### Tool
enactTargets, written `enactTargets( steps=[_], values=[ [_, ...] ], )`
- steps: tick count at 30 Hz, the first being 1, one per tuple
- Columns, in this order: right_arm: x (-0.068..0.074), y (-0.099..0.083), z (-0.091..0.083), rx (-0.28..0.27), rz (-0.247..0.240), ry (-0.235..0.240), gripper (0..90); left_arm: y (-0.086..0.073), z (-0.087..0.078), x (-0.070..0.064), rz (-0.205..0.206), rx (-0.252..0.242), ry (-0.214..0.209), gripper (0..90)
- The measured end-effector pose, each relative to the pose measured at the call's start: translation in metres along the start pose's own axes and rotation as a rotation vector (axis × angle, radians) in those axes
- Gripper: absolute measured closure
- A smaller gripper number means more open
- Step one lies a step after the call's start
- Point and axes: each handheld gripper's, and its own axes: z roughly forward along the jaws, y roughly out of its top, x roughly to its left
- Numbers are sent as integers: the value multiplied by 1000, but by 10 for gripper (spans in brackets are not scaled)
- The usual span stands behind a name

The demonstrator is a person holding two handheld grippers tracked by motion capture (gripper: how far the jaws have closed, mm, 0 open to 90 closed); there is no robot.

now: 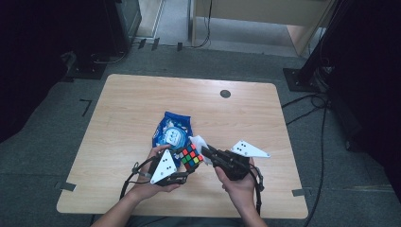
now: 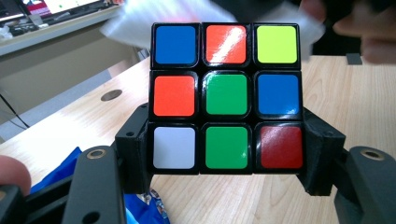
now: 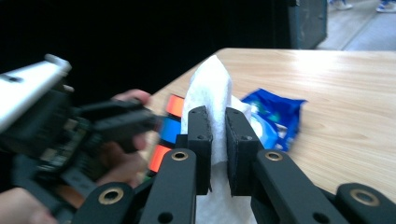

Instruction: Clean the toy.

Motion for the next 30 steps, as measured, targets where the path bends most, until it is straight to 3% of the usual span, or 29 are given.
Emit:
enactTargets(
  steps=[3,8,10,14,18,21,25,27,29,30],
  values=[
    [-14,-4,3,36,1,-76,839,-1,0,2,-7,2,6,342],
    [-41,-14,6,96,-37,-244,841,-2,-1,6,-25,9,20,342],
    [-52,-17,5,106,7,-260,840,-3,0,8,-41,13,23,342],
    [-65,-20,1,106,18,-323,832,-5,0,12,-63,20,38,341],
    [-63,-18,-3,74,22,-343,684,-6,1,13,-71,22,48,341],
    [-54,-12,-5,28,35,-311,584,-6,1,14,-73,21,51,341],
    [-32,-2,-7,-21,121,-151,423,-7,1,14,-73,21,56,341],
    [-20,1,-4,-13,151,-89,338,-7,2,13,-73,19,58,341],
    [-7,0,5,30,188,-33,235,-6,2,11,-72,16,60,341],
    [-4,0,8,47,202,-32,225,-6,3,11,-73,13,61,341]
  ],
)
